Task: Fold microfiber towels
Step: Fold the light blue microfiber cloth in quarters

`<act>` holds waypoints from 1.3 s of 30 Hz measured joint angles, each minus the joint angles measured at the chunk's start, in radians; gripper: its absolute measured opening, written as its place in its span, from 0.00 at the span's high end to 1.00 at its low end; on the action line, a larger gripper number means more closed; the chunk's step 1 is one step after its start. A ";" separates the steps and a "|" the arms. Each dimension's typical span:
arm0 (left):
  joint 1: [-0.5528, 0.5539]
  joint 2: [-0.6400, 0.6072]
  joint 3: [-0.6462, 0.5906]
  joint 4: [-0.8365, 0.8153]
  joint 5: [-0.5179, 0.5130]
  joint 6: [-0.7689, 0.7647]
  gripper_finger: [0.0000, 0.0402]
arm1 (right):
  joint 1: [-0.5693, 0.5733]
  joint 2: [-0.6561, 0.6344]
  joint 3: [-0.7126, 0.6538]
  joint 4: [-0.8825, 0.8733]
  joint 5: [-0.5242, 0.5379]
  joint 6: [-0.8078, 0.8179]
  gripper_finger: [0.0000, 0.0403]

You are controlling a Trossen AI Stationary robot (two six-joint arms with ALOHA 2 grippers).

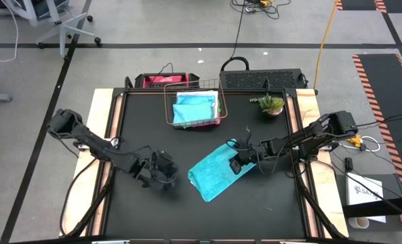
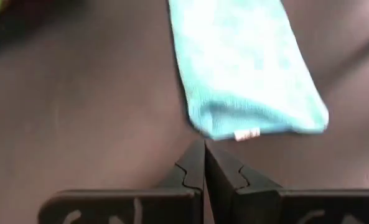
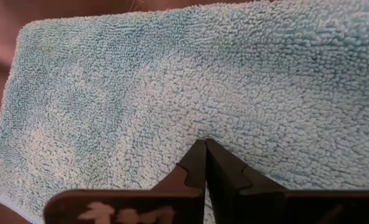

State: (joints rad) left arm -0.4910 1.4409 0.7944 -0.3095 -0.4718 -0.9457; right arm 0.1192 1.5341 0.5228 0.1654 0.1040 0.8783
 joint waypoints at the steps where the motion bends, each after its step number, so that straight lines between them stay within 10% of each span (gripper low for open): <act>1: 0.007 -0.001 0.000 0.012 -0.020 0.000 0.98 | 0.000 0.000 0.000 0.001 0.000 0.000 1.00; 17: 0.182 0.000 0.001 0.292 -0.015 0.263 0.99 | 0.000 -0.060 0.033 0.091 -0.034 -0.017 1.00; 39: 0.228 0.379 0.014 0.734 0.133 0.191 0.96 | -0.063 -0.260 0.253 -0.524 0.024 -0.405 1.00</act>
State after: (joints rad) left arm -0.2630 1.8201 0.8089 0.4246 -0.3392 -0.7544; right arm 0.0561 1.2743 0.7761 -0.3581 0.1283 0.4731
